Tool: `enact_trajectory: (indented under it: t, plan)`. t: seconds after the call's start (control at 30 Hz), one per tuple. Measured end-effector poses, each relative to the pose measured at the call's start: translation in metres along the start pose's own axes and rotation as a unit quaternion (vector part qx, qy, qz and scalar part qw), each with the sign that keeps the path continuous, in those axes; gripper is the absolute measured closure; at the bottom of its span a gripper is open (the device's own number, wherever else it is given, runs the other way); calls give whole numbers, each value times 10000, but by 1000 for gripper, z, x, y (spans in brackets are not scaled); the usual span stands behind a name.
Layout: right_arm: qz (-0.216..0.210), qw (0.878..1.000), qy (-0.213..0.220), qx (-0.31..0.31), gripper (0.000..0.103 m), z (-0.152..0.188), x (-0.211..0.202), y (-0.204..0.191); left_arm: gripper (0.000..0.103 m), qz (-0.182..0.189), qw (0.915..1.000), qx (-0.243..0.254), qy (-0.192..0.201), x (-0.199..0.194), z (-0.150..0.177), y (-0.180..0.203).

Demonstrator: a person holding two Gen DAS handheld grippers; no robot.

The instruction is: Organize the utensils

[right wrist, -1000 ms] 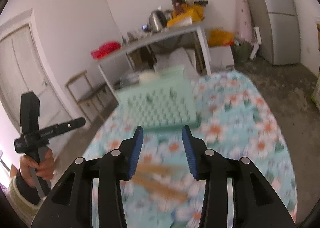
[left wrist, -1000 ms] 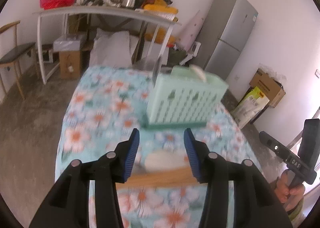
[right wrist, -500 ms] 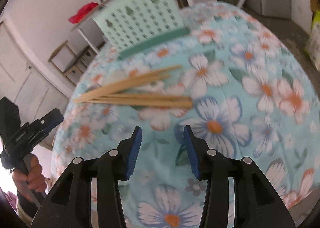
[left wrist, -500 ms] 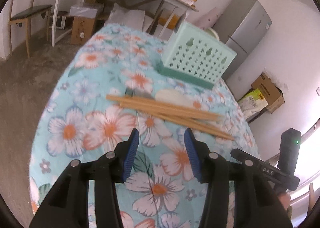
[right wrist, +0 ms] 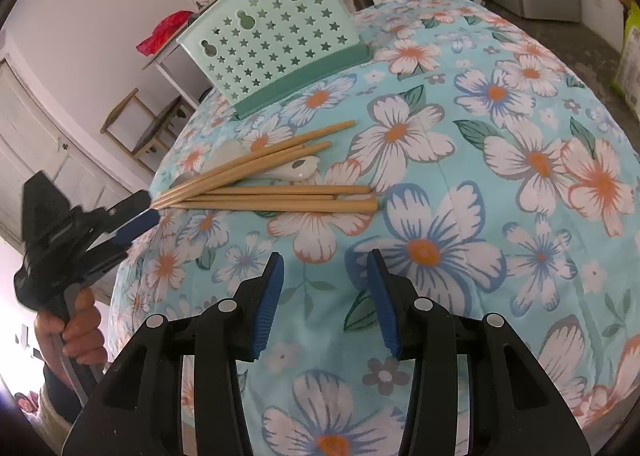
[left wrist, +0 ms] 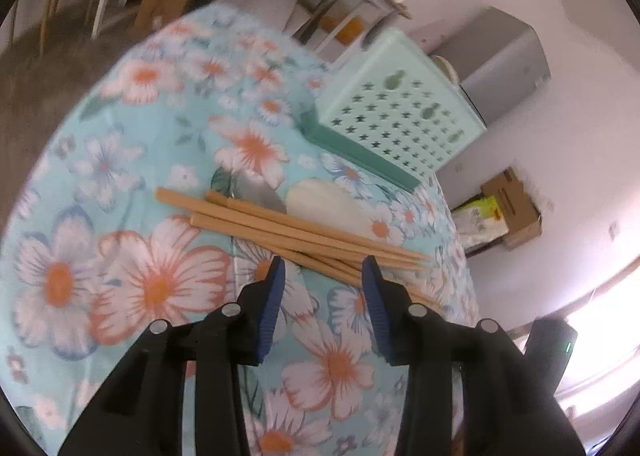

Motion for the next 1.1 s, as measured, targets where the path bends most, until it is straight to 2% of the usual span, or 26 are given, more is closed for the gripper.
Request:
enact_trajectory:
  t: [0.03, 0.07, 0.13, 0.27, 0.33, 0.47, 0.53, 0.57, 0.67, 0.77, 0.8, 0.9, 0.93, 0.97, 1.03, 1.07, 1.1]
  plan:
    - [-14, 10000, 9, -3, 61, 1, 0, 0, 66, -1, 9999, -156, -37, 5, -2, -4]
    - [-27, 10000, 15, -3, 61, 1, 0, 1, 72, -50, 9996, -266, -82, 9, -3, -6]
    - [-67, 10000, 16, -17, 61, 1, -1, 2, 74, -39, 9998, -188, -32, 7, -4, -1]
    - [-144, 9999, 18, -31, 61, 2, -1, 3, 74, -48, 9981, 578, 206, -4, -7, 29]
    - [-146, 9999, 35, -67, 61, 3, 0, 2, 74, -188, 9951, 926, 274, -1, -12, 42]
    - [-104, 9998, 105, -161, 61, 5, 0, 0, 74, -624, 9895, 1304, 70, 35, -29, 50]
    - [-123, 9996, 140, -196, 61, 6, -1, 0, 76, -1129, 9800, 1639, -67, 56, -28, 48]
    - [-153, 9996, 148, -195, 61, 6, -1, 1, 76, -1210, 9758, 1820, -94, 61, -25, 51]
    - [-336, 9992, 182, -117, 61, 8, -3, 7, 76, -1326, 9546, 2669, -51, 57, 1, 66]
    - [-551, 9983, 202, 17, 61, 8, -4, 13, 76, -1449, 9360, 3207, 6, 49, 23, 73]
    - [-611, 9979, 198, 49, 61, 7, -4, 15, 76, -1514, 9264, 3447, 35, 46, 33, 75]
    - [-705, 9973, 188, 123, 61, 7, -6, 17, 76, -1689, 9071, 3855, 7, 45, 54, 79]
    - [-735, 9970, 186, 164, 61, 7, -7, 18, 76, -1702, 9045, 3910, 79, 42, 58, 79]
    - [-754, 9968, 185, 211, 61, 8, -8, 19, 76, -1686, 9052, 3901, 82, 40, 59, 79]
    - [-778, 9964, 193, 289, 61, 9, -12, 20, 76, -1566, 9157, 3700, 47, 37, 58, 76]
    - [-766, 9963, 199, 321, 61, 9, -15, 20, 76, -1443, 9241, 3539, 42, 35, 55, 71]
    - [-744, 9964, 204, 362, 61, 11, -18, 20, 76, -1384, 9279, 3460, 50, 36, 55, 69]
Point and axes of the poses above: each gripper's, at about its wrist camera, not at the fingertips, and x roughly the way its jaws point, y to its right, z to its underside, the point moved 1 cm from there along x, roughly the way its jaws point, and after that the axes turned 1 degree about -z, right-handed, at the moved point
